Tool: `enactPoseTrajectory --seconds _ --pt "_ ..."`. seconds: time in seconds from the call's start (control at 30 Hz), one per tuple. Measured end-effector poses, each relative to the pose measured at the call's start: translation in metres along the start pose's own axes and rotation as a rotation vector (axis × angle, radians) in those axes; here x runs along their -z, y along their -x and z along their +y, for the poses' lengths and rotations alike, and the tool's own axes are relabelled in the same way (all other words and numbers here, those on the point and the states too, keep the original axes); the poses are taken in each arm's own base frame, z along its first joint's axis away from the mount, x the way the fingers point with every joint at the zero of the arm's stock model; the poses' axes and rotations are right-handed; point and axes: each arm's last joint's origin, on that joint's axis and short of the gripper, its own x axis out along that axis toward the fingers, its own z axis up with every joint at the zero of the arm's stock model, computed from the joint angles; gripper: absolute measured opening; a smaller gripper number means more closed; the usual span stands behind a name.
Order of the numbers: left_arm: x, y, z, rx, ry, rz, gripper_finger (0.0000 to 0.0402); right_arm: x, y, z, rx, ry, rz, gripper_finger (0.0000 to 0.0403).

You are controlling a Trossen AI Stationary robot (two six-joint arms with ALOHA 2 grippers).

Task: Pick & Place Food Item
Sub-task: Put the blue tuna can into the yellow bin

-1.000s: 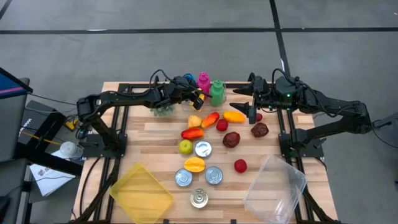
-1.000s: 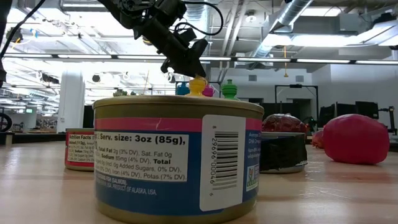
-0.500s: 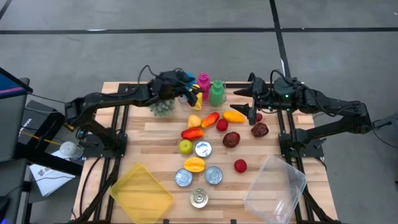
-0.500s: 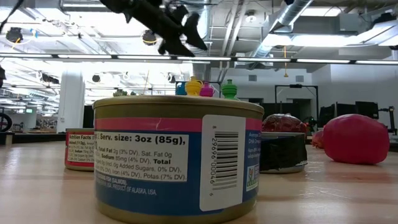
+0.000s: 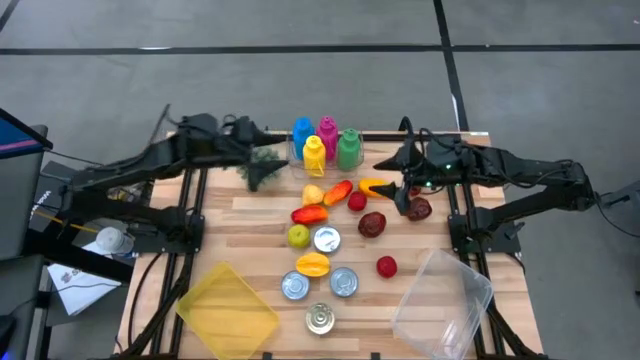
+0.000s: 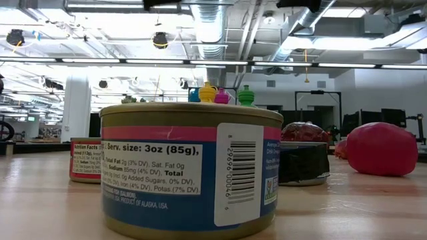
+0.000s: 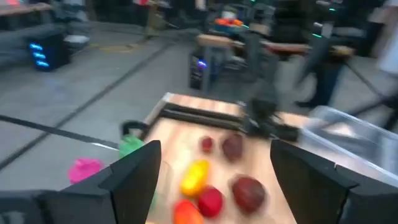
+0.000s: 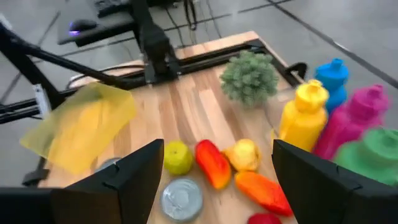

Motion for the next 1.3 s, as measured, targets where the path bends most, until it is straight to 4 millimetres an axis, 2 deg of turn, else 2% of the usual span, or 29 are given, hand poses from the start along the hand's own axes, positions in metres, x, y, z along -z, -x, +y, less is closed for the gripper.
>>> enactPoseTrajectory --seconds 0.23,0.43,0.63,0.87,1.3 --pt "-0.005 0.060 -0.014 0.085 -0.008 -0.070 0.0291 0.012 -0.037 0.016 -0.028 0.041 0.120 0.0291" --pt "0.013 0.083 -0.019 0.058 0.015 -0.101 0.0255 0.030 -0.071 0.035 -0.050 0.085 0.238 0.0291" --pt "0.043 0.086 -0.024 0.105 0.083 -0.058 0.0208 0.054 -0.101 0.057 -0.100 0.138 0.374 0.0291" --pt "0.070 0.079 -0.027 0.130 0.146 -0.001 0.0181 0.088 -0.132 0.081 -0.168 0.189 0.538 0.0291" --pt "0.092 0.070 -0.032 0.246 0.135 0.091 0.0179 0.145 -0.173 0.112 -0.085 -0.100 0.753 0.0291"
